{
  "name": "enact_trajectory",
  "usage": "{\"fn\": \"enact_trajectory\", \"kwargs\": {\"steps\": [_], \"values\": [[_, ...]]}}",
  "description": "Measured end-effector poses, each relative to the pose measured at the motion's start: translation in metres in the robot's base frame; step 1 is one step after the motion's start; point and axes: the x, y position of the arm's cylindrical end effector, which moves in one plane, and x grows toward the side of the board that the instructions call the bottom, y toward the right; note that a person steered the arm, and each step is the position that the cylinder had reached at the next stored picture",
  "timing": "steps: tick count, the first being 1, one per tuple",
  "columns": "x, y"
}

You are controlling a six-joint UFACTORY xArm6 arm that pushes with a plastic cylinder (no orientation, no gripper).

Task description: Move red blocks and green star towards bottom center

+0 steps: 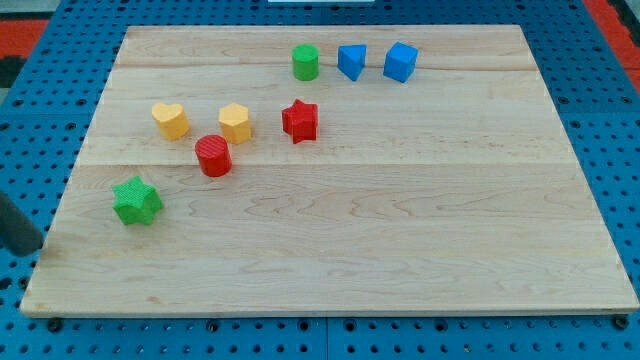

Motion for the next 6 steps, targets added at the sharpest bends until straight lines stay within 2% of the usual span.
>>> {"fn": "enact_trajectory", "kwargs": {"steps": [1, 2, 3, 4, 5, 6], "values": [[-0.045, 0.024], [-0.038, 0.122], [-0.028, 0.185], [-0.051, 0.136], [-0.065, 0.220], [-0.025, 0.267]]}}
